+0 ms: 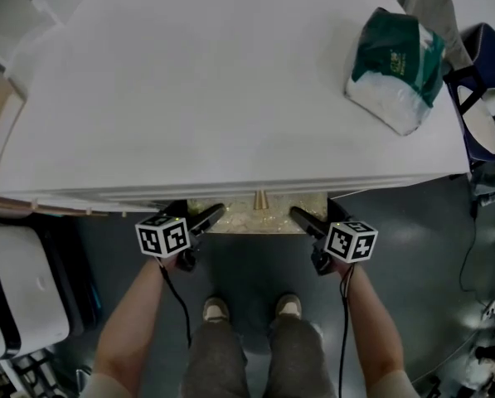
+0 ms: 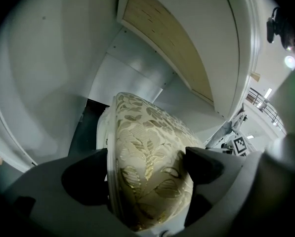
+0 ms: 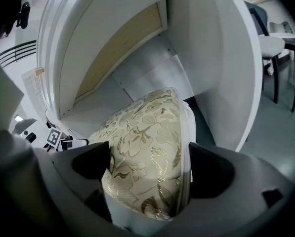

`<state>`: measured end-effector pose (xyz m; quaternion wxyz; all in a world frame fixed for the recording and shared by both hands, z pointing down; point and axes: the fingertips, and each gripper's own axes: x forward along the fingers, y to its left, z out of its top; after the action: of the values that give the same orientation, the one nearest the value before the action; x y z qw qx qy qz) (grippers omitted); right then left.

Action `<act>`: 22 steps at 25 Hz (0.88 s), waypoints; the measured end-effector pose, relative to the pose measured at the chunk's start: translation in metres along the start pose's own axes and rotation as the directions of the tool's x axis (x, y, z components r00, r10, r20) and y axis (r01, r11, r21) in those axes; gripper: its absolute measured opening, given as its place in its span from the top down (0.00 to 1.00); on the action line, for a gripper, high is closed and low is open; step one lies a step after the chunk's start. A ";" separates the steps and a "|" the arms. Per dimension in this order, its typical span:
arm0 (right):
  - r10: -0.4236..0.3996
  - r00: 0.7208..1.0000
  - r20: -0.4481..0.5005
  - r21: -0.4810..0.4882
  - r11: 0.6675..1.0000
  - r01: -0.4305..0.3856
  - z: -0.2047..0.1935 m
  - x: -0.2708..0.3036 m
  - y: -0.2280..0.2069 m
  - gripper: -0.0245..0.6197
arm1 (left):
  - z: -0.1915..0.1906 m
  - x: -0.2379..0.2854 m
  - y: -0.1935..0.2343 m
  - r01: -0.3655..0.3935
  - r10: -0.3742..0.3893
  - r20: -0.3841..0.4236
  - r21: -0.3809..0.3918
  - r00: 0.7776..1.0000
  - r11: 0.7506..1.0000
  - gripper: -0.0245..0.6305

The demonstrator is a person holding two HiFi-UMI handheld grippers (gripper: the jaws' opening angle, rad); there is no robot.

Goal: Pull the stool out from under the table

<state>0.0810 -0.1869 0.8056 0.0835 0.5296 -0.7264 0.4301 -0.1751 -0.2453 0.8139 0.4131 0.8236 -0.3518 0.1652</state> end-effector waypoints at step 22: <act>-0.058 0.995 -0.076 0.145 0.987 0.069 -0.112 -0.147 -0.007 0.16 | -0.105 -0.040 -0.100 0.094 -0.088 -0.095 0.056 0.992 0.994 0.19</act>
<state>0.1123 -0.0049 0.7937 0.0837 0.5414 -0.6720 0.4983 -0.1298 -0.1027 0.7982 0.4108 0.8425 -0.2892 0.1946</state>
